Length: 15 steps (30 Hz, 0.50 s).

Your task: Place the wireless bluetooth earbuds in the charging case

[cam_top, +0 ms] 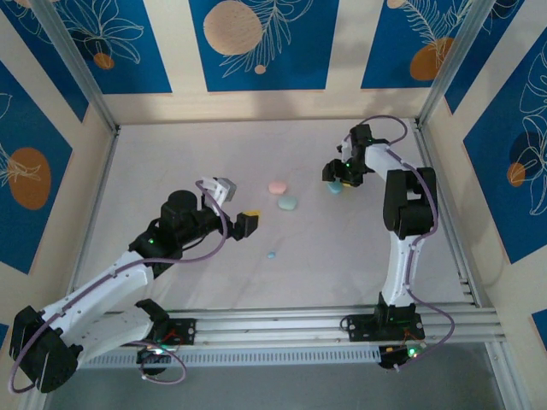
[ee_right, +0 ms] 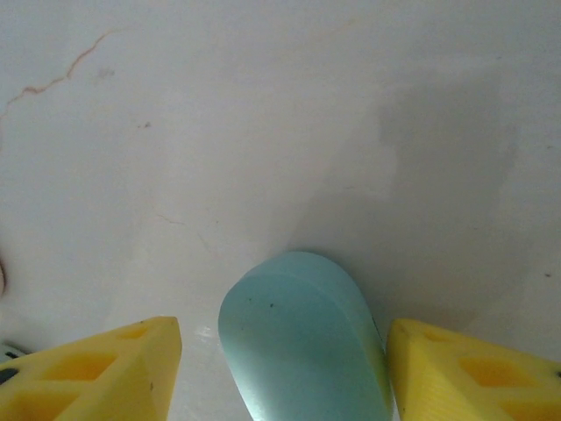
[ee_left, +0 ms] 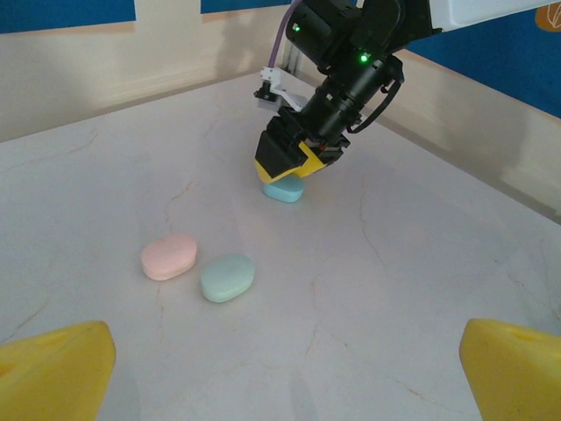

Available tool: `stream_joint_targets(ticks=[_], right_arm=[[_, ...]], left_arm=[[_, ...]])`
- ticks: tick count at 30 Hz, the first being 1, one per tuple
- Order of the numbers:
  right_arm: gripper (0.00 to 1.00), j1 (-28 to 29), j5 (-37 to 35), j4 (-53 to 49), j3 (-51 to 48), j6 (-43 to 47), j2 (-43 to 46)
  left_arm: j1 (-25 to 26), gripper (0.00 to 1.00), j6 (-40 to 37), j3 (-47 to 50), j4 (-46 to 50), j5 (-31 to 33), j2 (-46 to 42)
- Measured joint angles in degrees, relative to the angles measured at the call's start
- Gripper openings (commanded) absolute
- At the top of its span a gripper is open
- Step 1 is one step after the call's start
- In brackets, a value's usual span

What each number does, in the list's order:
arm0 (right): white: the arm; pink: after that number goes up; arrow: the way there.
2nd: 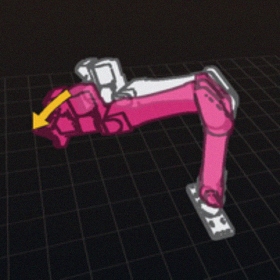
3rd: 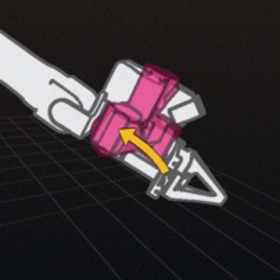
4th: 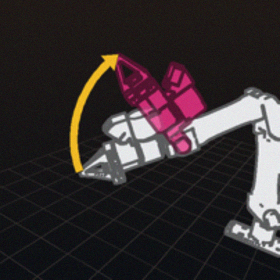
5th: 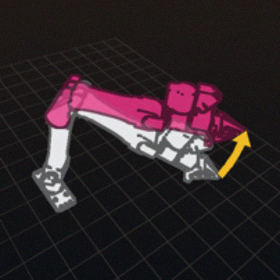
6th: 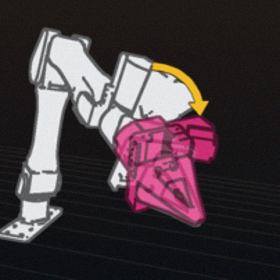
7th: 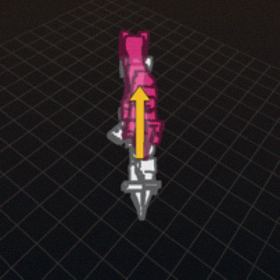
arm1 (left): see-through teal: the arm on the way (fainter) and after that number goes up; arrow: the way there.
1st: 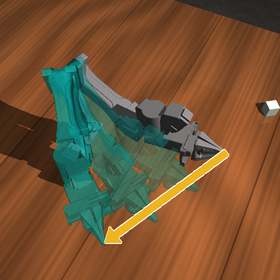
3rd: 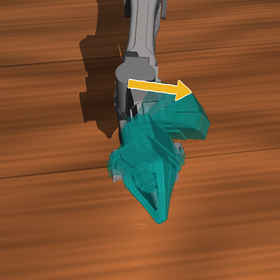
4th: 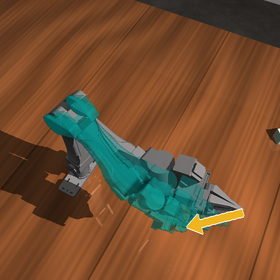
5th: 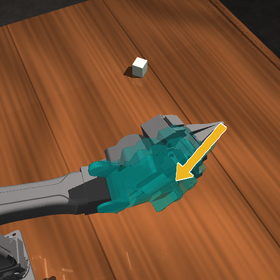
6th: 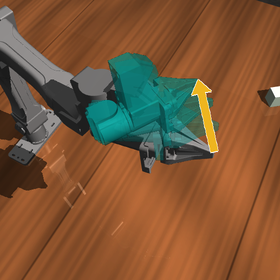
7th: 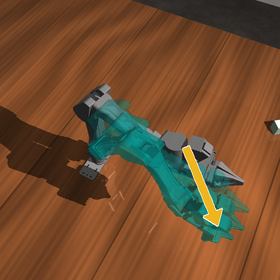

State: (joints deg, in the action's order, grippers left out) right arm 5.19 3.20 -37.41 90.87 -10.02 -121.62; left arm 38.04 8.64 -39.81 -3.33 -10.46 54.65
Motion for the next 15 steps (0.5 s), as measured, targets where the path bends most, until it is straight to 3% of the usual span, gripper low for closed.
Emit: stream_joint_targets(ticks=[8,15], right_arm=[[0.59,4.9,-9.3,-0.9,-0.7,1.9,0.0],[0.50,5.7,-13.6,-1.0,-0.7,2.6,-0.3]], left_arm=[[0.0,1.00,0.0,0.0,0.0,0.0,0.7],[0.0,1.00,0.0,0.0,0.0,0.0,0.7]])
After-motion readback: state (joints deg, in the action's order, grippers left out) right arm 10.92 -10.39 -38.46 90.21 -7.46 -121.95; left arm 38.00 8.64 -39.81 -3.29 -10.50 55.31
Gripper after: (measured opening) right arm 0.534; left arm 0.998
